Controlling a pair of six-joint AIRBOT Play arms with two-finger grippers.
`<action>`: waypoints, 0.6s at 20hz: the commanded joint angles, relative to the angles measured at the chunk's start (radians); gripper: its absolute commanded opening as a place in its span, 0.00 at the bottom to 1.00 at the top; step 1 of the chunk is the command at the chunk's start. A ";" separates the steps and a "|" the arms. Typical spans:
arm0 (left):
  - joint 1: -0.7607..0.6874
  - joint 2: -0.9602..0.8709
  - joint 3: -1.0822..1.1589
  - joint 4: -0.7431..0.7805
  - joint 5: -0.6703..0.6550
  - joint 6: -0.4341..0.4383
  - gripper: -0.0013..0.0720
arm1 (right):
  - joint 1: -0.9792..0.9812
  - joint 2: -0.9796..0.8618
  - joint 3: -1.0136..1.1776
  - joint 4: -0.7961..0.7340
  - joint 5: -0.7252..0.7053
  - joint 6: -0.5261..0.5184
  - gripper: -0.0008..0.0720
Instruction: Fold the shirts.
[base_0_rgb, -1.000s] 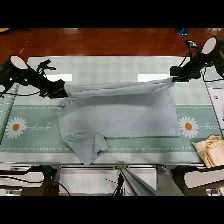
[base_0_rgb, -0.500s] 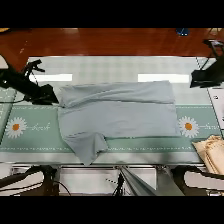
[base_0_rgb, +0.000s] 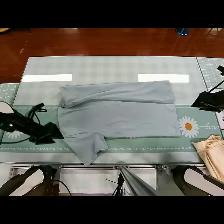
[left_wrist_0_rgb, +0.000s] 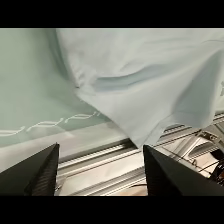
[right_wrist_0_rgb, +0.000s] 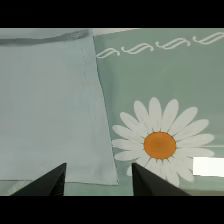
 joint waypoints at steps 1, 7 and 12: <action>-0.005 0.014 -0.141 -0.086 0.130 0.011 0.81 | -0.018 0.017 -0.048 0.058 -0.067 -0.020 0.70; -0.119 0.005 -0.197 -0.110 0.329 -0.054 0.80 | -0.018 0.017 -0.049 0.062 -0.077 -0.023 0.69; -0.202 0.006 -0.196 -0.217 0.431 -0.071 0.06 | -0.019 0.018 -0.048 0.072 -0.070 -0.023 0.69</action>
